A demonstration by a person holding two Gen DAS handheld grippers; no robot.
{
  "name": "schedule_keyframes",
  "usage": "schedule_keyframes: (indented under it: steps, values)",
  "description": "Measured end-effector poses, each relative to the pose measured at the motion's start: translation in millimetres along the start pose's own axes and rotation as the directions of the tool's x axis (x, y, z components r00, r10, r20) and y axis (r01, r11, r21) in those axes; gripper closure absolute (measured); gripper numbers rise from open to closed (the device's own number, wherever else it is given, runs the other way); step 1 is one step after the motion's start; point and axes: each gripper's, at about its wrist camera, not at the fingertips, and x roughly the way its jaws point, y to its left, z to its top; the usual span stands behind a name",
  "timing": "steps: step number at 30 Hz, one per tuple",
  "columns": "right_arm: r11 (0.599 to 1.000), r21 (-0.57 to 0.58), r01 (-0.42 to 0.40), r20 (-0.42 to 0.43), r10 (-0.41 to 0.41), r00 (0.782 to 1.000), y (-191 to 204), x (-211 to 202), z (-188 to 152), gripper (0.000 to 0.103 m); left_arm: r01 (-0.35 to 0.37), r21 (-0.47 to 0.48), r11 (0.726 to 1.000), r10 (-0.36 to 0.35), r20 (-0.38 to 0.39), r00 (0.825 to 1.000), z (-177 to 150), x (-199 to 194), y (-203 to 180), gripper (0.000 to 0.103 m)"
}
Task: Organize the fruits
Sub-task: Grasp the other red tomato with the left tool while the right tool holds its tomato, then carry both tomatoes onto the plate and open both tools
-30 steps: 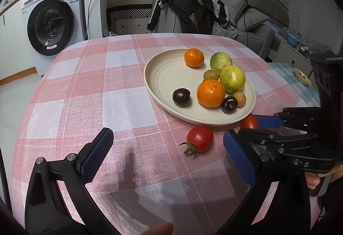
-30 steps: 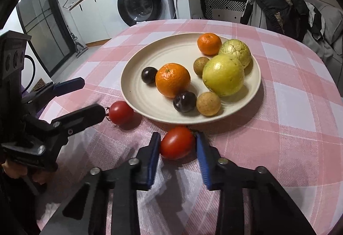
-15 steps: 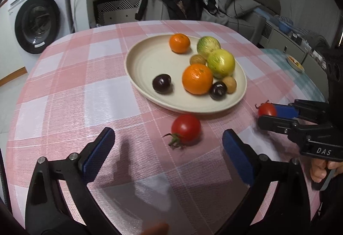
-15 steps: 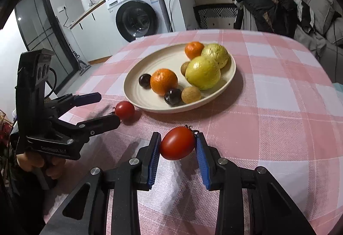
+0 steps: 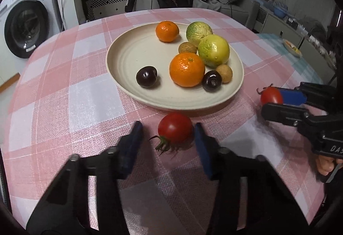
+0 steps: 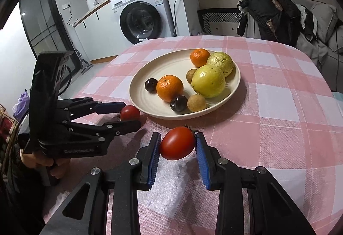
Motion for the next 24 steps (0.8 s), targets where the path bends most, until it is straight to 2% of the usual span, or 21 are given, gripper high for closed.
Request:
schedule_keyframes:
  steps: [8,15,24]
  values:
    - [1.0,0.021,0.014,0.003,-0.014,1.0,-7.1,-3.9,-3.3,0.069,0.05,0.047,0.998,-0.053,0.059,0.997,-4.0,-16.1,-6.5,0.076]
    - [0.998,0.05,0.046,0.024,-0.047,0.999,-15.7,-11.0,8.4,0.069,0.078,0.062,0.995,-0.084,0.104,0.991,-5.6,-29.2,-11.2,0.076]
    - [0.997,0.051,0.062,0.009,-0.062,0.998,-11.6,-2.4,21.0,0.069,0.037,0.01,0.999,-0.038,0.15,0.988,0.5,-38.9,-3.2,0.076]
